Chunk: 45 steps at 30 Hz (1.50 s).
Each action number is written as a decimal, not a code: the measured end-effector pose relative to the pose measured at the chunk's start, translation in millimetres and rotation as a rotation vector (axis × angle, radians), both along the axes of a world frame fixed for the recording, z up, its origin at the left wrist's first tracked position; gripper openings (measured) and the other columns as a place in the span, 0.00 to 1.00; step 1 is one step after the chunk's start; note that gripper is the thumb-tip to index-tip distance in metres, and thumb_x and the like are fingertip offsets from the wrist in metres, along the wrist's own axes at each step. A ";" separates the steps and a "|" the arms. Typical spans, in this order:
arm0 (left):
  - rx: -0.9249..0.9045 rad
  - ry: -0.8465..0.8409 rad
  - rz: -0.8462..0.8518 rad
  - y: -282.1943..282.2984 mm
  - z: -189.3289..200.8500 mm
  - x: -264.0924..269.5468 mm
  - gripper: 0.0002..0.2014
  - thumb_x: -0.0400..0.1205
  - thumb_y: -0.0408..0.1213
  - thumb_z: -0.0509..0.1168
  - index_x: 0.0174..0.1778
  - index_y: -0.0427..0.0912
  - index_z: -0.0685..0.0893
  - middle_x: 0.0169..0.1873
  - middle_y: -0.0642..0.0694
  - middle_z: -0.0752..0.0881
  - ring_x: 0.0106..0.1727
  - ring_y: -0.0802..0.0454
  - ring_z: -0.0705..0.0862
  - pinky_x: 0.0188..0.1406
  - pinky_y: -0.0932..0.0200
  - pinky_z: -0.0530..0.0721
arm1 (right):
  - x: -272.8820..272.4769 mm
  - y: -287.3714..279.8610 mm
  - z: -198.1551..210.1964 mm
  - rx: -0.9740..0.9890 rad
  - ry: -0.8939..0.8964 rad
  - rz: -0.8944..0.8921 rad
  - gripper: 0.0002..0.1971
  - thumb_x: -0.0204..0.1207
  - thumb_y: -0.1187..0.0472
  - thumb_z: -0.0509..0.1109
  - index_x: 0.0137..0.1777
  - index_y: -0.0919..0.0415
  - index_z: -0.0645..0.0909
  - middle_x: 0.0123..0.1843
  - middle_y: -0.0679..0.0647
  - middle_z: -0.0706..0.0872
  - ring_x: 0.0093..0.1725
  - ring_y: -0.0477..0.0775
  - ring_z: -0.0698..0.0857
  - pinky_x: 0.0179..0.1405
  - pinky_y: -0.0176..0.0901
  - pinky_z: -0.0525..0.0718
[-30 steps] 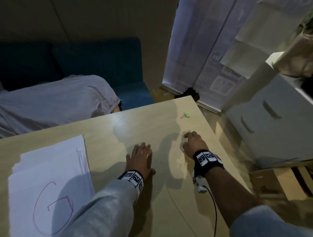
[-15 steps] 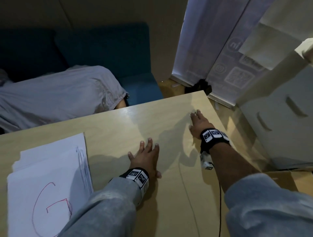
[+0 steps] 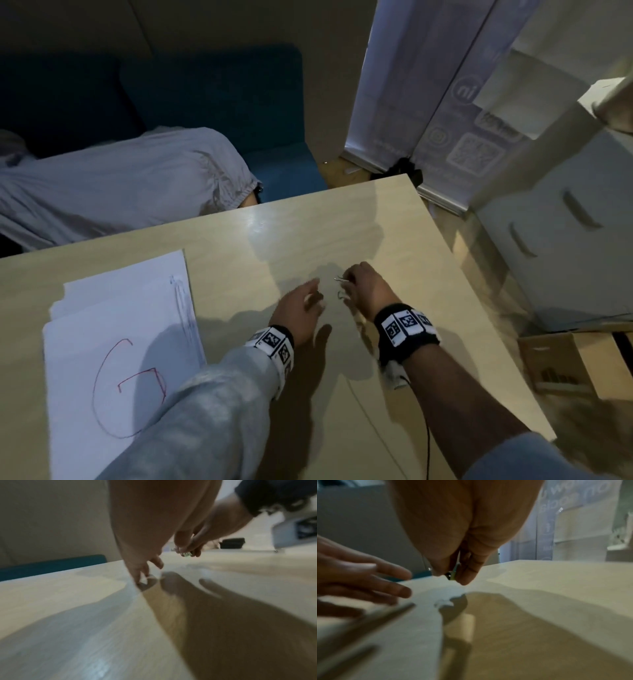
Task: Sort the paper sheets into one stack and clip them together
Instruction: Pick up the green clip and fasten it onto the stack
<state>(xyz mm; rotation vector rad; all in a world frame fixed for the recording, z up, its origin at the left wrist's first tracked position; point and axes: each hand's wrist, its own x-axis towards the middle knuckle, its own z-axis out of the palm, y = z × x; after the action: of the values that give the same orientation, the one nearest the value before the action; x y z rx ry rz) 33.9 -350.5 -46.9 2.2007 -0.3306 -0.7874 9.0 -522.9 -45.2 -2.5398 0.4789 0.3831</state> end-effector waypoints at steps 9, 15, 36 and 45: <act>-0.642 0.297 0.573 42.1 57.2 2.9 0.12 0.82 0.38 0.68 0.59 0.38 0.88 0.52 0.43 0.91 0.56 0.50 0.89 0.57 0.53 0.87 | -12.6 93.9 65.4 0.275 -0.369 -0.120 0.10 0.80 0.56 0.68 0.54 0.62 0.86 0.48 0.55 0.91 0.44 0.47 0.86 0.47 0.37 0.83; -0.737 0.274 0.615 102.4 81.4 -1.7 0.10 0.81 0.38 0.69 0.51 0.38 0.91 0.50 0.41 0.92 0.57 0.47 0.89 0.59 0.53 0.86 | -10.4 152.2 96.2 0.300 -0.414 -0.147 0.12 0.79 0.53 0.68 0.49 0.61 0.89 0.43 0.54 0.91 0.38 0.45 0.84 0.38 0.29 0.76; -0.818 0.093 0.688 273.0 101.8 -49.3 0.09 0.80 0.35 0.71 0.53 0.38 0.91 0.53 0.47 0.91 0.59 0.50 0.88 0.63 0.54 0.85 | -36.1 304.9 132.1 0.528 -0.440 -0.014 0.07 0.72 0.57 0.75 0.41 0.60 0.92 0.53 0.51 0.92 0.49 0.42 0.89 0.51 0.31 0.83; -0.638 -0.192 0.676 286.4 95.8 -68.4 0.04 0.79 0.32 0.70 0.43 0.46 0.88 0.48 0.54 0.91 0.54 0.56 0.89 0.58 0.54 0.86 | -40.3 325.5 128.3 0.776 -0.332 -0.124 0.10 0.62 0.67 0.78 0.25 0.56 0.83 0.51 0.52 0.91 0.49 0.52 0.91 0.57 0.56 0.88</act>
<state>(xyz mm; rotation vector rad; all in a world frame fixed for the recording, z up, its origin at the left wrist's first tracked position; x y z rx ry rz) -34.5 -64.1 48.9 1.6102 0.0796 -0.0696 -31.3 -197.4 83.0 -1.7600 0.2804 0.0659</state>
